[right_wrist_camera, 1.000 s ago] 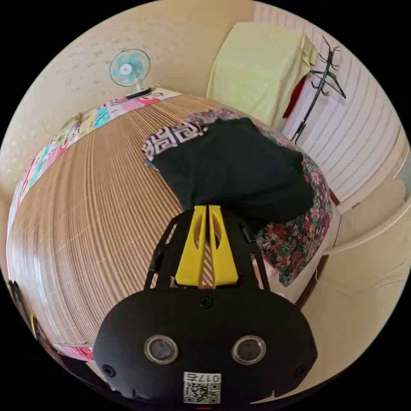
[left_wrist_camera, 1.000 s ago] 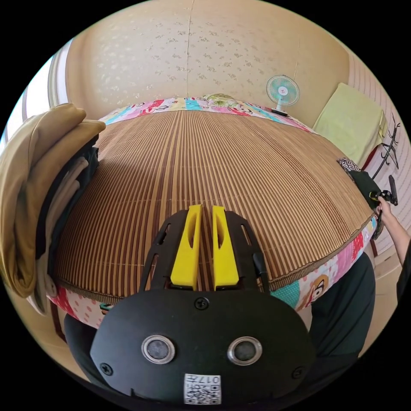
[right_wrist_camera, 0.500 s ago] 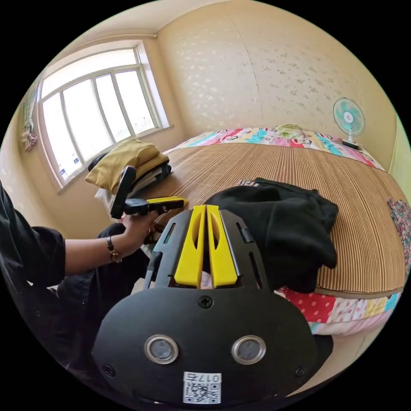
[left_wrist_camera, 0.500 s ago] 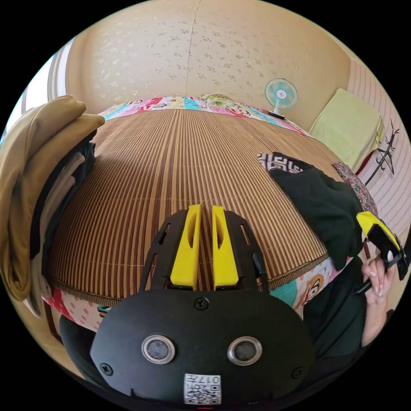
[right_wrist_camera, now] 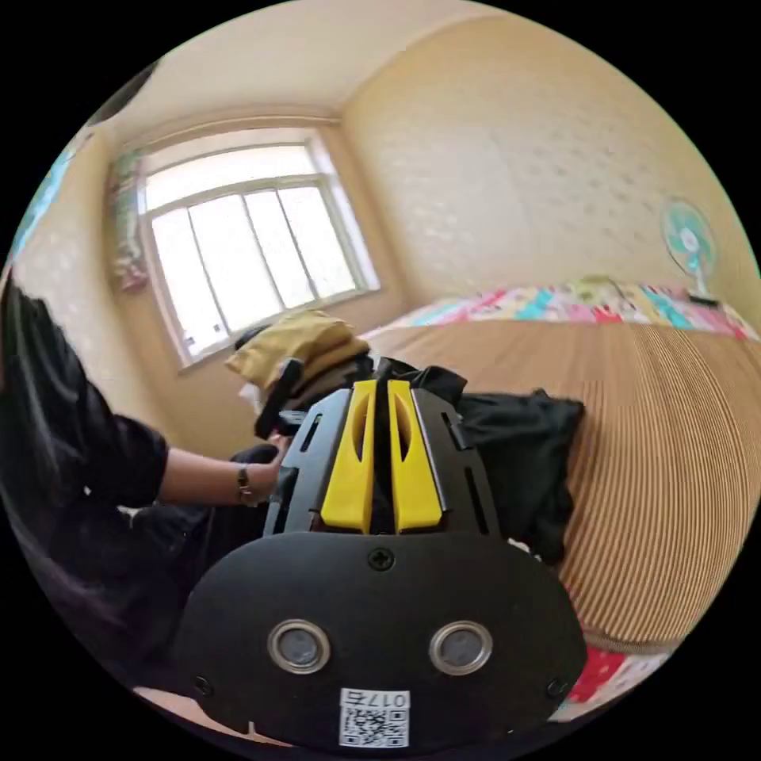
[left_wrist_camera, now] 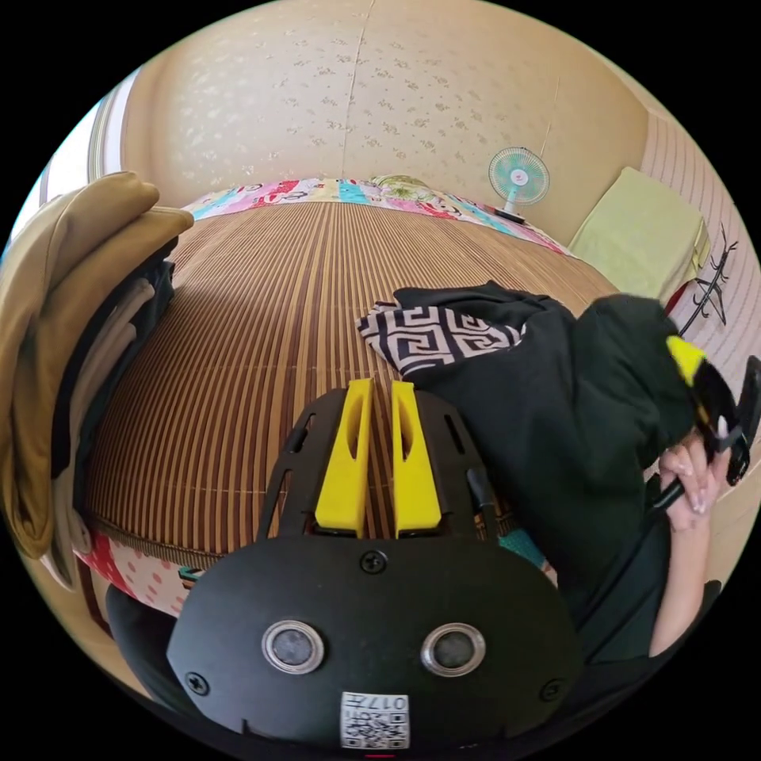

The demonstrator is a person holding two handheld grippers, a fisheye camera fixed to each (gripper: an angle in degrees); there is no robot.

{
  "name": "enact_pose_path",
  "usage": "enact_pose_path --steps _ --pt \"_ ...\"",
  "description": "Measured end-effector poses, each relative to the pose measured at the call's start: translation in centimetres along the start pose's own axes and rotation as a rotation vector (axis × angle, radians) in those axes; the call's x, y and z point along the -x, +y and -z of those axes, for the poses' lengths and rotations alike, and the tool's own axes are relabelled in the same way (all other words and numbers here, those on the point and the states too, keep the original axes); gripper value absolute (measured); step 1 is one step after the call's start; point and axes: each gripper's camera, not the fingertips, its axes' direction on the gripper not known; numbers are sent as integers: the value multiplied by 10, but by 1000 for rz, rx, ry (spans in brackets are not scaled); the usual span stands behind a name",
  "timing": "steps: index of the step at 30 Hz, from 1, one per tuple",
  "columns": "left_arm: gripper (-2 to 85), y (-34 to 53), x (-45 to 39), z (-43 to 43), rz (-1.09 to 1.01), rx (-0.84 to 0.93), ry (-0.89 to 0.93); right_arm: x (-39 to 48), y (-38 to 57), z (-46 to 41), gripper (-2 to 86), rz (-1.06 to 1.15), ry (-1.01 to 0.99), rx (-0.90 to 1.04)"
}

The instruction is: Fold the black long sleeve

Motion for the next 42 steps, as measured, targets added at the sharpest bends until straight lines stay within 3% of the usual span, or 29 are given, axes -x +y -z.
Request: enact_pose_path --steps 2,5,9,10,15,22,26,28,31,33,36,38,42 --pt "49 -3 12 4 21 3 43 21 -1 -16 31 160 -329 132" --pt "48 -4 59 15 176 40 288 28 22 -60 31 150 -608 329" --pt "112 31 137 33 509 -1 738 59 45 -96 30 197 -536 485" --pt "116 36 143 38 523 -12 773 65 51 -102 29 221 -508 513" --pt "144 62 143 76 449 117 780 54 58 -99 28 190 -556 518" --pt "159 96 133 99 433 121 855 30 65 -66 28 120 -626 417" --pt "4 114 137 121 480 11 926 33 67 -48 28 146 -613 407" --pt "-4 113 137 140 492 -47 958 38 59 -30 26 123 -619 325" --pt "-8 87 125 185 378 -201 1217 56 34 9 21 68 -689 75" --pt "-9 50 105 247 119 -365 1458 75 17 34 17 98 -811 -43" --pt "-9 6 75 342 -281 -470 1703 95 -4 83 9 221 -870 -158" --pt "-9 -16 59 385 -453 -423 1808 90 -12 118 8 243 -751 -207" --pt "-9 -51 16 432 -534 -142 1906 55 -15 138 15 142 -561 -176"
